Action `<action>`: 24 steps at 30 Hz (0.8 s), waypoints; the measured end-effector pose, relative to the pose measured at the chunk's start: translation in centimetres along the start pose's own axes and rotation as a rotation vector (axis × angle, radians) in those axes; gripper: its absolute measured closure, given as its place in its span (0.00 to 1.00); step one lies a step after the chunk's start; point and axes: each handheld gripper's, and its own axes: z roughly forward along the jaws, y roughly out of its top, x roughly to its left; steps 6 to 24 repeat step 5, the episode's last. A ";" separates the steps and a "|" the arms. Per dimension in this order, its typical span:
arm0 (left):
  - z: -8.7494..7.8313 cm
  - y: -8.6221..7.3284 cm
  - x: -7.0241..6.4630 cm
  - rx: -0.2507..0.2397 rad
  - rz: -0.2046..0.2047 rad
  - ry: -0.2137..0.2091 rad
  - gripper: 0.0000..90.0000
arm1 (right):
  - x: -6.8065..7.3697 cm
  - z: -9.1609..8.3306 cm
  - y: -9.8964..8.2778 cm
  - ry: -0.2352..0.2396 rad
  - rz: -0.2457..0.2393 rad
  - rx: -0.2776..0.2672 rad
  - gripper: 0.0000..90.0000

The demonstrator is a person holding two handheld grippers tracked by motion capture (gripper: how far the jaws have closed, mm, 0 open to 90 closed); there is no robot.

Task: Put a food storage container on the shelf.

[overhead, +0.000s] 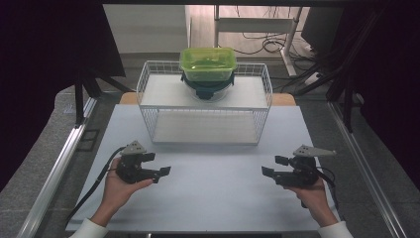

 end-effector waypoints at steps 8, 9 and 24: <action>0.1 0.0 0.2 0.001 0.001 0.001 0.21 | -0.5 0.2 -0.5 -0.002 0.023 0.011 0.26; 0.1 0.0 0.2 0.001 0.001 0.001 0.21 | -0.5 0.2 -0.5 -0.002 0.023 0.011 0.26; 0.1 0.0 0.2 0.001 0.001 0.001 0.21 | -0.5 0.2 -0.5 -0.002 0.023 0.011 0.26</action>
